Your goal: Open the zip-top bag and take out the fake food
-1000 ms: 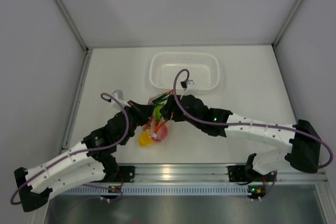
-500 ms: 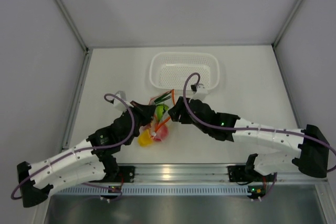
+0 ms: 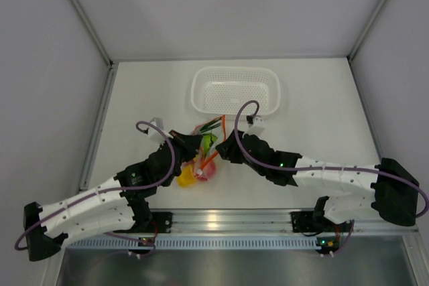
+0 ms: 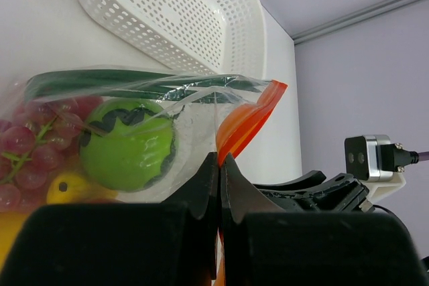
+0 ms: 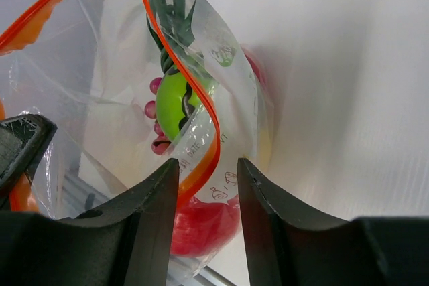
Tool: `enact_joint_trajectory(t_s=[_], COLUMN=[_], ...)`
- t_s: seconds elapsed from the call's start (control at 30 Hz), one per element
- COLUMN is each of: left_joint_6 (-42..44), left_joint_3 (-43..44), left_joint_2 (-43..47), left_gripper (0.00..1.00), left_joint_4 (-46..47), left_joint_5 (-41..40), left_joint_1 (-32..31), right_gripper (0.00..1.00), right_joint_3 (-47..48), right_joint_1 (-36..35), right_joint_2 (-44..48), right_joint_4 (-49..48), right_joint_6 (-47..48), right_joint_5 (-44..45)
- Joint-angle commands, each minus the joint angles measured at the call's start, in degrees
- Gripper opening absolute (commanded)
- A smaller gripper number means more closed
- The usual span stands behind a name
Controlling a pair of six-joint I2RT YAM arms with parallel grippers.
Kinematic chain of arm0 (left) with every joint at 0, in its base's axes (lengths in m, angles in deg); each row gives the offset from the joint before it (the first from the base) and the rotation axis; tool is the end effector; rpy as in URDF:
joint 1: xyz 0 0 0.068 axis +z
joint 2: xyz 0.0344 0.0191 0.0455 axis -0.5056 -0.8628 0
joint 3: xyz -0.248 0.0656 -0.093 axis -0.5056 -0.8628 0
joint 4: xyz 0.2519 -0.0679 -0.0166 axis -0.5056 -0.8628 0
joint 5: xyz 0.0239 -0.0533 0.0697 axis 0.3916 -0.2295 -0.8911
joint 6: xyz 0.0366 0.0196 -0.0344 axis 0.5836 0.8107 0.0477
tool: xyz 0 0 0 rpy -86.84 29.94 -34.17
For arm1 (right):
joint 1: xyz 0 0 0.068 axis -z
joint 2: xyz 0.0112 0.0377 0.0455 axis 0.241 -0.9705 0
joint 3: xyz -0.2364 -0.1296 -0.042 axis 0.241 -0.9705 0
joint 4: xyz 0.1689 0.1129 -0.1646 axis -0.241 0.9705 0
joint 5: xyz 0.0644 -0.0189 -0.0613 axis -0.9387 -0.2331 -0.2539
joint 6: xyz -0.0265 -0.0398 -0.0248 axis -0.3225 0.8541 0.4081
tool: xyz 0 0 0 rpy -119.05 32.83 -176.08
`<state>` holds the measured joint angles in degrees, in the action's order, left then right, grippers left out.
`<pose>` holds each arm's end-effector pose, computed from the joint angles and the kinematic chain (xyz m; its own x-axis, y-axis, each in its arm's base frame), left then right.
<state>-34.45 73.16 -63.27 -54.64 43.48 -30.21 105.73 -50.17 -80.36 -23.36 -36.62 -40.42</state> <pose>0.1050 -0.1392 0.2885 -0.3887 -0.7422 -0.5459 -0.0018 0.5931 -0.8051 0.1325 0.2394 0.2491 -0.6555 0.3937 -0.6445 -0.1941 0.7369 0.6476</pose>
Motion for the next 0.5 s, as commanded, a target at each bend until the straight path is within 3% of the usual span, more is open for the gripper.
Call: enact_joint_trajectory(t_s=[0.0, 0.27, 0.47], left_joint_6=[-0.06, -0.41, 3.18], left_joint_3=[-0.29, -0.73, -0.90], left_joint_2=[0.55, 0.82, 2.13], left_gripper=[0.00, 0.00, 0.00], left_joint_4=[3.17, 3.25, 3.08], left_joint_5=[-1.61, -1.17, -2.05], left_joint_1=[-0.51, -0.77, -0.86], right_gripper=[0.41, 0.29, 0.03], right_joint_3=[3.44, 3.18, 3.44], right_joint_1=[-0.40, 0.13, 1.19], right_joint_2=[-1.48, -2.80, -2.90], right_joint_4=[-5.98, -8.87, -6.95], right_joint_6=[-1.10, -2.86, -1.46], right_joint_5=[-0.80, -1.07, -1.15])
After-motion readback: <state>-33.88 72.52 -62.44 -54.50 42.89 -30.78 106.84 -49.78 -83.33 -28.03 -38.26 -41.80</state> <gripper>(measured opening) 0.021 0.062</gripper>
